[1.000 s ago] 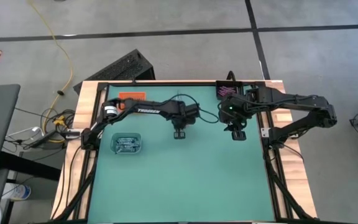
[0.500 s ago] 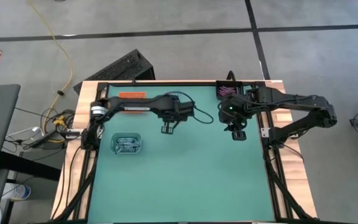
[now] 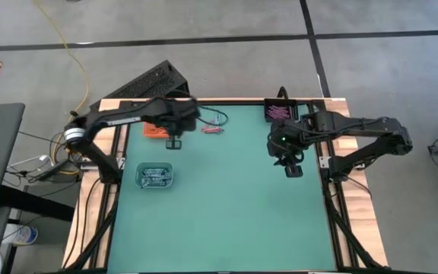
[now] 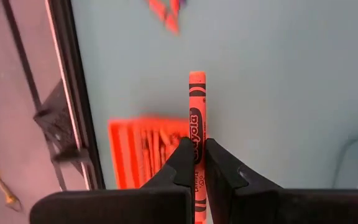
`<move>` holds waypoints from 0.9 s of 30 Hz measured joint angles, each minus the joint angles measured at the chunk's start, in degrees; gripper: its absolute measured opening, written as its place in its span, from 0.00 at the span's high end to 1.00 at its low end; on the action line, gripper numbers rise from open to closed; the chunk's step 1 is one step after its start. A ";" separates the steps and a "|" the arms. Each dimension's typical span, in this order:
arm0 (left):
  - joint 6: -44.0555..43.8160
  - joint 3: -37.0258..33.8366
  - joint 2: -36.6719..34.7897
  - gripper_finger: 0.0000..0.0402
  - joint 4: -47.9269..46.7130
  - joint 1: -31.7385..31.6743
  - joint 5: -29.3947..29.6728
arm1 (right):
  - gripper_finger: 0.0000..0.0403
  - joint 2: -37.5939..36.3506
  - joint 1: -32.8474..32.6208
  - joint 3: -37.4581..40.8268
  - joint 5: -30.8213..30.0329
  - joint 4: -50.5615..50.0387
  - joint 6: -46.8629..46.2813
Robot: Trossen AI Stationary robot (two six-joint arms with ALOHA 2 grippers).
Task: Sort crayons
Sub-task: Put the orange crayon into the orange basket
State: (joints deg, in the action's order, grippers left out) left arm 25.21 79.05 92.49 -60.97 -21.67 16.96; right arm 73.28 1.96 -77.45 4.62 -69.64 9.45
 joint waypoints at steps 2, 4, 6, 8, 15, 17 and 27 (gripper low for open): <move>1.24 -4.92 -3.37 1.00 2.68 -2.42 -0.12 | 0.60 0.00 -0.34 0.00 0.00 0.41 0.01; 2.58 -9.20 -6.30 1.00 4.88 -4.89 -0.18 | 0.60 0.00 -0.49 -0.02 0.00 1.11 0.01; 3.91 -13.00 -8.66 1.00 6.51 -7.73 -0.19 | 0.60 0.00 -0.48 -0.02 0.00 1.85 -0.01; 5.46 -15.90 -10.04 1.00 8.32 -10.49 -0.17 | 0.60 0.00 -0.47 -0.02 0.00 2.36 -0.02; 11.37 -20.82 -9.40 1.00 13.07 -19.36 -1.09 | 0.60 0.00 -0.44 -0.04 0.00 5.46 -0.59; 12.10 -21.36 -8.96 1.00 14.71 -20.92 -1.67 | 0.60 0.00 -0.44 -0.04 0.00 5.73 -1.02; 10.59 -22.40 -8.96 0.86 16.75 -24.09 -4.57 | 0.60 0.22 -0.44 -0.04 -0.04 6.23 -1.97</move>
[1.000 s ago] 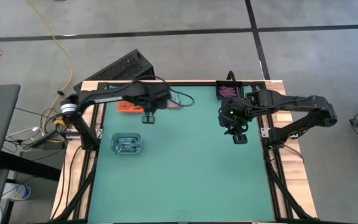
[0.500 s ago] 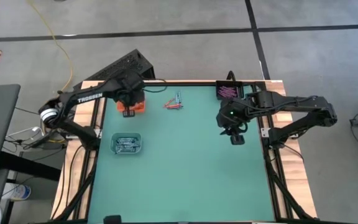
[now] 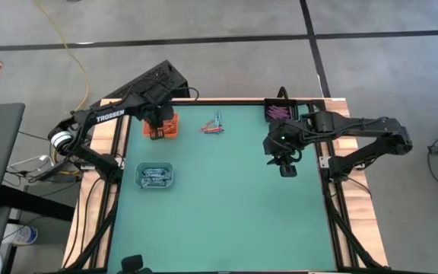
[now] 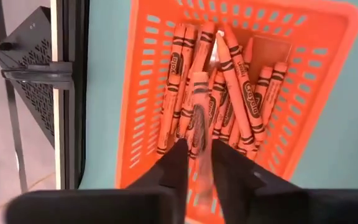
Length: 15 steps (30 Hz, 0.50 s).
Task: Sort crayons
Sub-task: Put the orange crayon into the orange basket, then put the purple crayon into the black basket
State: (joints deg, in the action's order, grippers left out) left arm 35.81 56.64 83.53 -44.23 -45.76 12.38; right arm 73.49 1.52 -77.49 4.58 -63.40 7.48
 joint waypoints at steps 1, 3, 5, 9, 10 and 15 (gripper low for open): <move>-0.66 0.00 0.00 0.83 0.01 0.03 0.02 | 0.60 0.00 0.04 0.00 -0.02 0.15 0.44; -2.42 0.00 0.00 0.76 -0.07 0.18 0.20 | 0.60 -0.02 0.49 0.33 0.00 1.57 1.56; -3.88 0.00 0.00 0.69 -0.20 0.65 0.38 | 0.60 -0.09 1.04 2.05 0.04 4.76 2.73; -6.88 0.01 -0.02 0.61 -0.58 2.63 1.80 | 0.60 -0.01 2.88 7.73 0.08 10.15 6.07; -7.73 0.11 -0.02 0.60 -0.89 3.40 2.55 | 0.60 -0.04 3.51 9.57 0.26 12.46 6.74; -13.29 1.82 -0.12 0.60 -2.40 9.32 2.59 | 0.60 0.05 6.86 18.25 4.68 24.21 9.21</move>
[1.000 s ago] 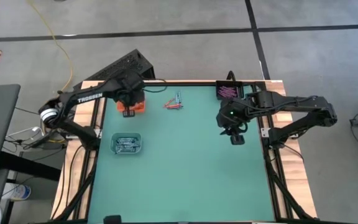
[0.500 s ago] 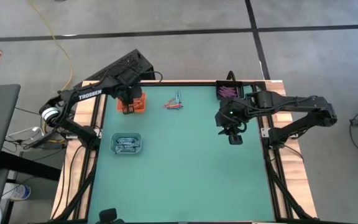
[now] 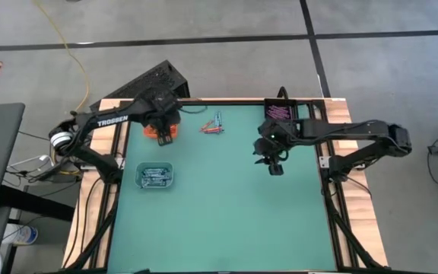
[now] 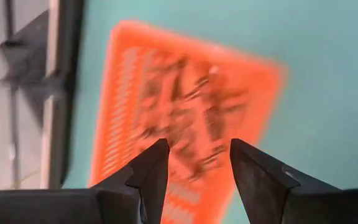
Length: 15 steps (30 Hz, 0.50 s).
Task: Sort crayons
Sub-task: Put the purple crayon into the black basket
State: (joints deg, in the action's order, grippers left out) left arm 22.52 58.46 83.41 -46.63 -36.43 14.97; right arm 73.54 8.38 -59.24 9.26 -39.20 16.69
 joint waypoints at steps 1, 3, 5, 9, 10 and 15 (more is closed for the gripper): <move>-1.27 0.08 -0.26 0.60 0.00 1.71 -1.03 | 0.60 -0.04 0.56 1.70 0.87 3.13 0.24; -4.11 0.15 -0.55 0.60 0.32 5.50 -2.74 | 0.60 -0.02 1.52 5.10 2.36 9.01 0.37; -7.23 0.17 -0.54 0.60 1.38 9.75 -4.03 | 0.60 0.00 2.32 8.33 2.63 15.26 0.39; -14.38 -0.56 -0.56 0.60 7.04 19.23 -4.22 | 0.60 -0.02 4.13 14.78 3.06 27.59 0.47; -15.86 -1.09 -0.55 0.60 9.36 21.66 -3.76 | 0.60 -0.02 4.69 16.12 3.06 30.01 0.31; -20.68 -4.93 -0.54 0.60 23.57 32.06 0.36 | 0.60 -0.02 7.67 21.11 3.36 38.70 -2.04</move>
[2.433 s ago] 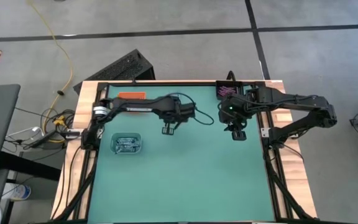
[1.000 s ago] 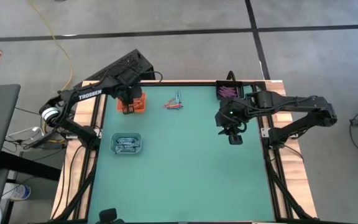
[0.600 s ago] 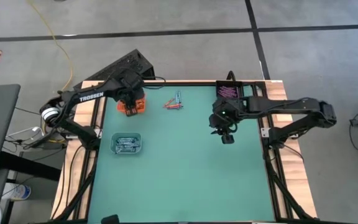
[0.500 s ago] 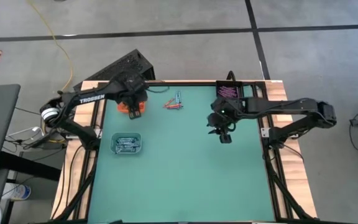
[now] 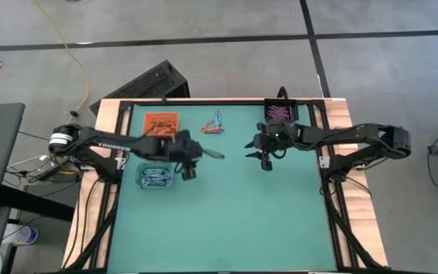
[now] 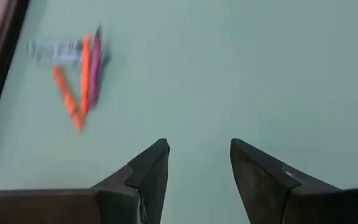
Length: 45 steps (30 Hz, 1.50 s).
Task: Sort crayons
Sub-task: Put the purple crayon into the black basket
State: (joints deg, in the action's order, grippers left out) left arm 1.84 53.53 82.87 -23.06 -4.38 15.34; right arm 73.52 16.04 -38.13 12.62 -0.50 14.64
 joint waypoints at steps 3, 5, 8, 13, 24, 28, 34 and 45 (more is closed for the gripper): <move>-1.50 -4.09 0.02 0.60 11.78 4.79 4.28 | 0.60 0.00 1.25 3.09 0.52 8.78 -2.93; -1.41 -6.88 0.02 0.60 20.22 7.11 6.70 | 0.60 -0.02 1.66 4.85 0.97 13.82 -5.02; -0.55 -11.37 0.02 0.60 30.32 9.44 10.28 | 0.60 0.00 1.53 6.89 1.01 19.57 -8.22; -0.83 -17.91 0.04 0.60 37.22 11.31 16.75 | 0.60 1.42 -1.05 7.62 0.99 24.12 -11.66; -3.24 -22.90 0.07 0.60 44.52 13.95 14.76 | 0.60 18.17 -4.80 4.88 -0.81 39.36 -12.59; 2.67 -22.90 0.07 0.60 48.73 14.00 14.88 | 0.60 24.41 -2.55 -1.43 -0.16 35.72 -13.55; 9.44 -22.90 0.07 0.60 50.55 10.68 14.88 | 0.60 29.59 0.10 -13.85 5.11 20.55 -10.93; 6.56 -22.90 0.79 0.60 51.19 -1.49 4.92 | 0.60 30.82 5.13 -31.92 5.49 -10.96 5.66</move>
State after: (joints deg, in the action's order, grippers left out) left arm 8.40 30.63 83.66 28.12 -5.87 20.26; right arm 104.33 21.17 -70.05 18.11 -11.46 20.30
